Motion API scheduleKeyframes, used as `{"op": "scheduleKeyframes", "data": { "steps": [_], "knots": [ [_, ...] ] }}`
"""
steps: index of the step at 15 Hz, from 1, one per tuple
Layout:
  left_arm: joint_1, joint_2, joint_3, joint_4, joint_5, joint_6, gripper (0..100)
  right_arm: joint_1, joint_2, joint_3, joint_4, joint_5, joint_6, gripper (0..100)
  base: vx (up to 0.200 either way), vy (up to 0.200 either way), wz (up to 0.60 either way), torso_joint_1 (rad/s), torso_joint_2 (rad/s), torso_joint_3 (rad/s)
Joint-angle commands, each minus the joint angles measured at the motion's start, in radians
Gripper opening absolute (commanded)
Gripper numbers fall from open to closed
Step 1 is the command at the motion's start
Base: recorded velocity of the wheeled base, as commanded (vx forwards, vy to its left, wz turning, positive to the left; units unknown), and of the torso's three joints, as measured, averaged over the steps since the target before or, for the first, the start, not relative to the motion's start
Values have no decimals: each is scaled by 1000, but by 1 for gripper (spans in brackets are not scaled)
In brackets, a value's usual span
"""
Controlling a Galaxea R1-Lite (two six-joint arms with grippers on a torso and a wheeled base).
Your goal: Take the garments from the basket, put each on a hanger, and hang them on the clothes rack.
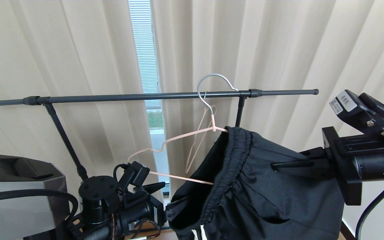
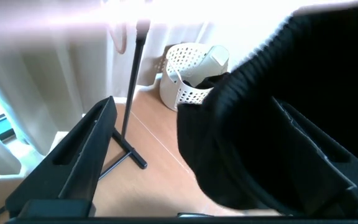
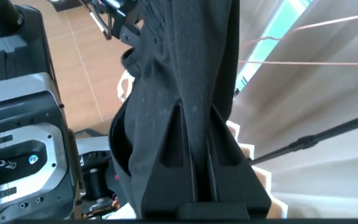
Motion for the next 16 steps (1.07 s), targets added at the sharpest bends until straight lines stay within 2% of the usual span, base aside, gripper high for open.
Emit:
{"op": "scheduleKeyframes", "data": {
  "steps": [1, 2, 3, 5, 9, 10, 12, 16],
  "knots": [
    [-8, 11, 4, -1, 3, 0, 100, 2, -18, 46, -47, 7, 10, 0, 0, 0, 0, 0, 0, 0],
    [-8, 12, 5, -1, 6, 1, 100, 2, -19, 52, -54, 7, 16, 0, 0, 0, 0, 0, 0, 0],
    [-19, 12, 4, -1, 23, 1, 0, 2, -22, 61, -68, 7, 39, 0, 0, 0, 0, 0, 0, 0],
    [-19, 8, 5, -1, 23, 1, 0, 1, -24, 83, -80, 7, 56, 0, 0, 0, 0, 0, 0, 0],
    [-11, -19, 4, -1, 23, 3, 0, -7, -39, 265, -303, 7, 133, 0, 0, 0, 0, 0, 0, 0],
    [-11, -19, 4, -1, 23, 3, 0, -7, -39, 265, -303, 7, 133, 0, 0, 0, 0, 0, 0, 0],
    [6, -17, -4, -1, 23, 4, 0, -56, -39, 391, -482, 14, 163, 0, 0, 0, 0, 0, 0, 0],
    [48, -15, -18, -1, 23, 7, 0, -76, -38, 406, -501, 13, 162, 0, 0, 0, 0, 0, 0, 0]
  ]
}}
